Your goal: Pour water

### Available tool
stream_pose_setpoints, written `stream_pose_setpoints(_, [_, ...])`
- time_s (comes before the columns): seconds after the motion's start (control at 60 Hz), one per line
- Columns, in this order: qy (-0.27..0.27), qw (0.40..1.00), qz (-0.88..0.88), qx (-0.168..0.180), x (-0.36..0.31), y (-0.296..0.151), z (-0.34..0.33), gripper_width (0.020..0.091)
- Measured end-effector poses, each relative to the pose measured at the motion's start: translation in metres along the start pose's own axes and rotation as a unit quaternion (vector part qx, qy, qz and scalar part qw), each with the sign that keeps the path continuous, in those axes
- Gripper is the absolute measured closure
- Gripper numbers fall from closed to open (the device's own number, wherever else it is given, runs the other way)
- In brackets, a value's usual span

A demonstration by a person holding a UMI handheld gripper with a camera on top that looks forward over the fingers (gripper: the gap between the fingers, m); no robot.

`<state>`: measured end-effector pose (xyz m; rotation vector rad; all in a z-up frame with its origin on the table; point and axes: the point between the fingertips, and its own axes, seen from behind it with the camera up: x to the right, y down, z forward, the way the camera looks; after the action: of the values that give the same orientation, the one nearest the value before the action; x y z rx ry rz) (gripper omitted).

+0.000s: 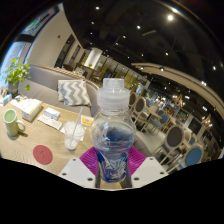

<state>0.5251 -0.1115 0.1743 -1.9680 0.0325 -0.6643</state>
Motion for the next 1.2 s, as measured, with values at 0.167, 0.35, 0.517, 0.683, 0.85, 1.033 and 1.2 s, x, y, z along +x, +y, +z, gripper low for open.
stream_pose_setpoints(0.167, [0.086, 0.979, -0.175, 0.064, -0.024, -0.112, -0.022, 0.0756])
stream_pose_setpoints(0.35, [0.139, 0.886, -0.421, 0.135, -0.109, -0.205, -0.038, 0.0757])
stream_pose_setpoints(0.517, [0.127, 0.773, -0.599, 0.166, -0.208, -0.218, -0.031, 0.0758])
stream_pose_setpoints(0.683, [0.116, 0.659, -0.726, 0.158, -0.270, -0.195, -0.006, 0.0758])
stream_pose_setpoints(0.85, [0.104, 0.603, -0.778, 0.142, -0.294, -0.177, 0.005, 0.0759])
stream_pose_setpoints(1.033, [0.082, 0.686, -0.708, 0.147, -0.287, -0.191, -0.011, 0.0758])
stream_pose_setpoints(1.2, [0.029, 0.861, -0.490, 0.137, -0.244, -0.216, -0.040, 0.0756])
